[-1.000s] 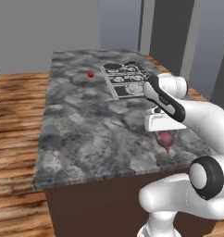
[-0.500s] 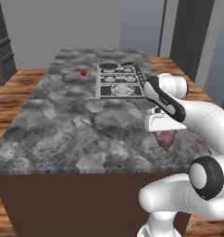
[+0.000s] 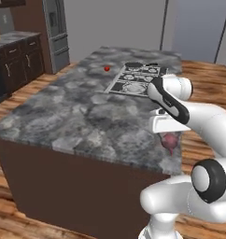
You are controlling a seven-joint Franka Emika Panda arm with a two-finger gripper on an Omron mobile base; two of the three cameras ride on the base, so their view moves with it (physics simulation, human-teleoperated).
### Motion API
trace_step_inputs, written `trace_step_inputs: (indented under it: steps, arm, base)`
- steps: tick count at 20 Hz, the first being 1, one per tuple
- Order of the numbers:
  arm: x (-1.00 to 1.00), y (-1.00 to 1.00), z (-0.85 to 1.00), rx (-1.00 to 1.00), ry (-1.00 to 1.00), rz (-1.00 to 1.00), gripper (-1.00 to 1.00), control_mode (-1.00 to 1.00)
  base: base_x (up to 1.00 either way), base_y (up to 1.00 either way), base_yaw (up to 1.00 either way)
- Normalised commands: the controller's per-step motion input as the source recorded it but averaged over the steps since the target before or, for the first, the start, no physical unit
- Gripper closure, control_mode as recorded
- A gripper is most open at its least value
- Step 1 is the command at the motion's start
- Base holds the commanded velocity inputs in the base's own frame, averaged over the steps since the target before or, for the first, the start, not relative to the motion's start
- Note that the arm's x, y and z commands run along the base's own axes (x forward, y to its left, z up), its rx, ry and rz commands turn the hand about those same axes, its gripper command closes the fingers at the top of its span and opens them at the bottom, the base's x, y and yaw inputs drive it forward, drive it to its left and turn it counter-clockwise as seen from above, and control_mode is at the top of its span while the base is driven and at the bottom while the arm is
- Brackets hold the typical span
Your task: Place the pan on the rear right burner on the stove. Then place the tomato and the onion in the pan and turn on the rear right burner.
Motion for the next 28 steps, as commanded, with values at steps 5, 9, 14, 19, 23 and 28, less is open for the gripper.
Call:
trace_step_inputs:
  steps: [5,9,14,19,23,28]
  arm:
    - [0.0,0.0,0.0,0.0,0.0,0.0,1.0,1.0]
    - [0.0,0.0,0.0,0.0,0.0,0.0,1.0,1.0]
    - [0.0,0.0,0.0,0.0,0.0,0.0,1.0,1.0]
    - [0.0,0.0,0.0,0.0,0.0,0.0,1.0,1.0]
    - [0.0,0.0,0.0,0.0,0.0,0.0,1.0,1.0]
    - [0.0,0.0,0.0,0.0,0.0,0.0,1.0,1.0]
  base:
    - [0.0,-0.93,0.63]
    - [0.0,-0.92,0.66]
    - [0.02,-0.91,0.67]
    - [0.0,-0.85,0.7]
    - [-0.09,-0.75,0.76]
    - [-0.11,-0.89,0.55]
